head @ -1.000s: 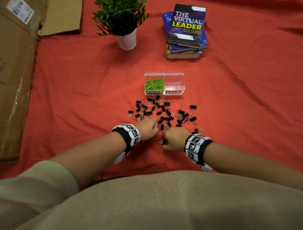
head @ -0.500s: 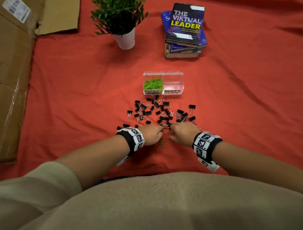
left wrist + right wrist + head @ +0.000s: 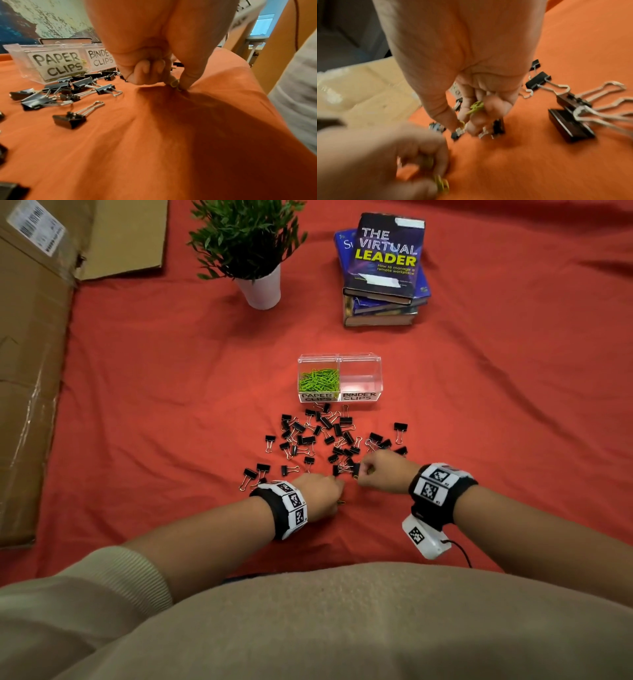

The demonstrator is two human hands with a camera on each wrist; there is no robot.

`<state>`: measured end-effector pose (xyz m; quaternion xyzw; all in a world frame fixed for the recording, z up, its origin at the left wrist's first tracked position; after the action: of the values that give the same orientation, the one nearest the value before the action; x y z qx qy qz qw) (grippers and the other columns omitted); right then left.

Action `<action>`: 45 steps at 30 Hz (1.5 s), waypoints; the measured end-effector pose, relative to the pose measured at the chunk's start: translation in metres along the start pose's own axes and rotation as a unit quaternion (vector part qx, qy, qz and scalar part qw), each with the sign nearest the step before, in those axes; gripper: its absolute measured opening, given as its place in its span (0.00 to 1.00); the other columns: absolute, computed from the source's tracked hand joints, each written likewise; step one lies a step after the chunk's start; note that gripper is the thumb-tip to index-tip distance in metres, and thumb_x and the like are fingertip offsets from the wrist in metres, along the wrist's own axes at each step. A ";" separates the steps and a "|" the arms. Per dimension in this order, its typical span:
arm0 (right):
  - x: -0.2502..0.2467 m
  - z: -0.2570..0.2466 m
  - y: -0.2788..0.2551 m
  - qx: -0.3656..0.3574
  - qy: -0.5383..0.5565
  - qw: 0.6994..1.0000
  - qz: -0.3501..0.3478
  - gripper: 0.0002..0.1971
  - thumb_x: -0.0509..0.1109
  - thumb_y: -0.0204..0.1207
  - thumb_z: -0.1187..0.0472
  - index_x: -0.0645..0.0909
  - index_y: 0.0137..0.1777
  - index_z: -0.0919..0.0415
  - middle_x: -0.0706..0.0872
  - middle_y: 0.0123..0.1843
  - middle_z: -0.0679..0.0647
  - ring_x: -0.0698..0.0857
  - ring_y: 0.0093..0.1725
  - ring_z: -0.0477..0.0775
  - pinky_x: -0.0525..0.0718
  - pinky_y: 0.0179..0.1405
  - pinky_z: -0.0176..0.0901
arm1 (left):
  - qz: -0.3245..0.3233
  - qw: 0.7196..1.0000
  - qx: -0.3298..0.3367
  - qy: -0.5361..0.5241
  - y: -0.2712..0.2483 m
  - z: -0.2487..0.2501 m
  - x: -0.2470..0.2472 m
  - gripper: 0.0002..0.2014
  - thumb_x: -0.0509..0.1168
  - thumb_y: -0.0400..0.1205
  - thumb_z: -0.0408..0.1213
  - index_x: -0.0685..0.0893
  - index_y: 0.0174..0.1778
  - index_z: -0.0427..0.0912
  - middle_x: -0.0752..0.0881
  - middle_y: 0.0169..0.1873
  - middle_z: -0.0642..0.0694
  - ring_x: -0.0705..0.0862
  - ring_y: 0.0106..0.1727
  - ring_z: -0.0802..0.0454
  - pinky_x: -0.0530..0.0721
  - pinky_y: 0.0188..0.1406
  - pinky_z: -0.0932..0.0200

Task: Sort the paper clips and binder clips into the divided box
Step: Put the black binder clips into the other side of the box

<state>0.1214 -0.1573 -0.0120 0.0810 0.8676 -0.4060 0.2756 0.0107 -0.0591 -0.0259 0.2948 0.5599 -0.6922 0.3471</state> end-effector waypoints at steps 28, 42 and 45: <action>-0.085 -0.063 0.055 -0.122 -0.124 0.970 0.172 0.07 0.62 0.75 0.64 0.81 0.48 0.62 0.83 0.47 0.55 0.83 0.45 0.55 0.85 0.46 0.48 | 0.126 0.978 -0.126 -0.113 0.065 -0.118 -0.146 0.12 0.55 0.83 0.38 0.75 0.56 0.34 0.82 0.51 0.35 0.78 0.43 0.40 0.72 0.39 0.54; -0.016 -0.031 0.062 -0.077 -0.208 0.970 0.100 0.33 0.72 0.73 0.50 0.63 0.76 0.52 0.63 0.73 0.58 0.67 0.66 0.64 0.81 0.60 0.59 | 0.261 0.948 -0.080 -0.163 0.058 -0.112 -0.132 0.13 0.61 0.79 0.36 0.80 0.60 0.42 0.81 0.57 0.45 0.78 0.60 0.47 0.81 0.58 0.49; -0.016 -0.029 0.062 -0.078 -0.166 0.977 0.106 0.25 0.73 0.73 0.54 0.71 0.69 0.57 0.66 0.69 0.57 0.68 0.63 0.62 0.78 0.62 0.58 | 0.242 0.947 -0.080 -0.193 0.040 -0.111 -0.105 0.06 0.63 0.78 0.37 0.81 0.49 0.45 0.78 0.46 0.51 0.80 0.50 0.49 0.83 0.49 0.51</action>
<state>0.1449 -0.0931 -0.0294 0.0825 0.8252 -0.3137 0.4624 0.1066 0.0598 0.0127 0.2537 0.4474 -0.5840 0.6280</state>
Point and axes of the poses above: each hand's wrist, its own y-axis towards the middle knuckle, its own x-axis out of the palm, z = x × y, the point moved 3 cm from there along y, towards the middle knuckle
